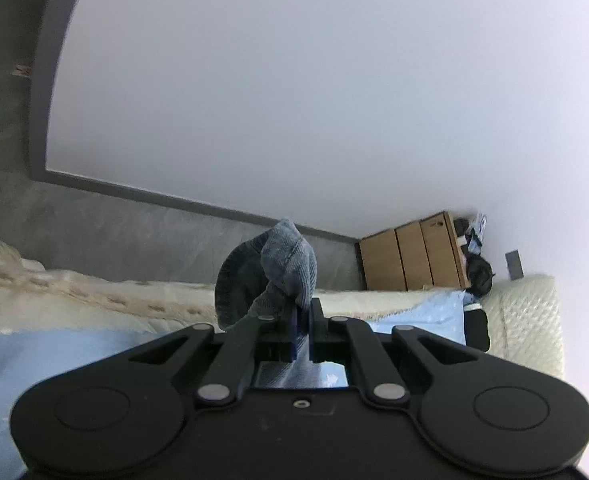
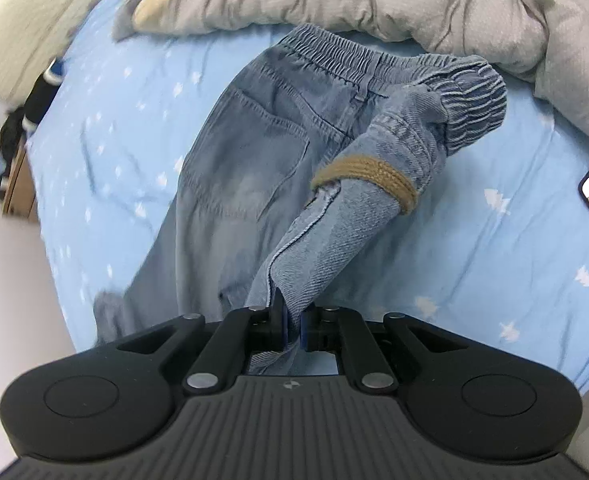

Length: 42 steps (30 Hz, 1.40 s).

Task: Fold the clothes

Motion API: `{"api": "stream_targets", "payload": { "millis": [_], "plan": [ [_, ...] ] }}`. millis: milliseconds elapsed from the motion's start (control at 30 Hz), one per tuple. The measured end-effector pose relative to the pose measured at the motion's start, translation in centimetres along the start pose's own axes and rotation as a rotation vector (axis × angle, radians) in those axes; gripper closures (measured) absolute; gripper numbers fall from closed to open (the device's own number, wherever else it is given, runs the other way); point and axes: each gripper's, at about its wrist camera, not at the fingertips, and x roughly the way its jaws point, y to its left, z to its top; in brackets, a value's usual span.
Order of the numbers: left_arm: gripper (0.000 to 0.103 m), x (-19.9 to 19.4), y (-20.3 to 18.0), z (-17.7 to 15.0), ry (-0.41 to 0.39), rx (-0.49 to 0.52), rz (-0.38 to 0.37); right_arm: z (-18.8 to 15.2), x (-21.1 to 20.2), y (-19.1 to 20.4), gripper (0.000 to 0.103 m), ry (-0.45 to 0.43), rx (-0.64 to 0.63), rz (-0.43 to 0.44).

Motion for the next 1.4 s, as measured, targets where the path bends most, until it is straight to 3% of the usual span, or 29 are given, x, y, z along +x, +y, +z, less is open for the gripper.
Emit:
{"api": "stream_targets", "payload": {
  "millis": [367, 633, 800, 967, 1067, 1167, 1267, 1400],
  "plan": [
    [0.099, -5.6, 6.8, -1.7, 0.031, -0.087, 0.073, -0.8, -3.4, -4.1, 0.098, 0.045, -0.103, -0.086],
    [0.099, -4.8, 9.9, -1.9, 0.074, -0.149, 0.132, -0.7, -2.1, -2.3, 0.098, 0.065, -0.156, -0.131],
    [0.099, -2.7, 7.1, -1.7, 0.096, -0.104, 0.075, -0.1, -0.6, 0.7, 0.098, 0.024, -0.158, -0.089],
    [0.099, -0.6, 2.6, -1.1, 0.112, -0.052, -0.028, 2.0, -1.5, 2.9, 0.098, -0.038, -0.105, 0.014],
    [0.099, -0.3, 0.9, -0.5, 0.098, -0.031, -0.103, 2.8, -3.3, 3.0, 0.098, -0.07, -0.089, 0.084],
    [0.099, 0.1, 1.5, 0.0, 0.092, -0.021, -0.119, 2.6, -4.9, 1.6, 0.098, -0.087, -0.091, 0.122],
    [0.099, 1.2, 3.8, -0.1, 0.111, -0.043, -0.107, 1.2, -4.3, -1.0, 0.097, -0.058, -0.097, 0.076],
    [0.099, 3.3, 7.4, -1.1, 0.142, -0.017, -0.012, -1.9, -0.8, -5.1, 0.097, 0.025, -0.087, -0.048]
  ]
}}
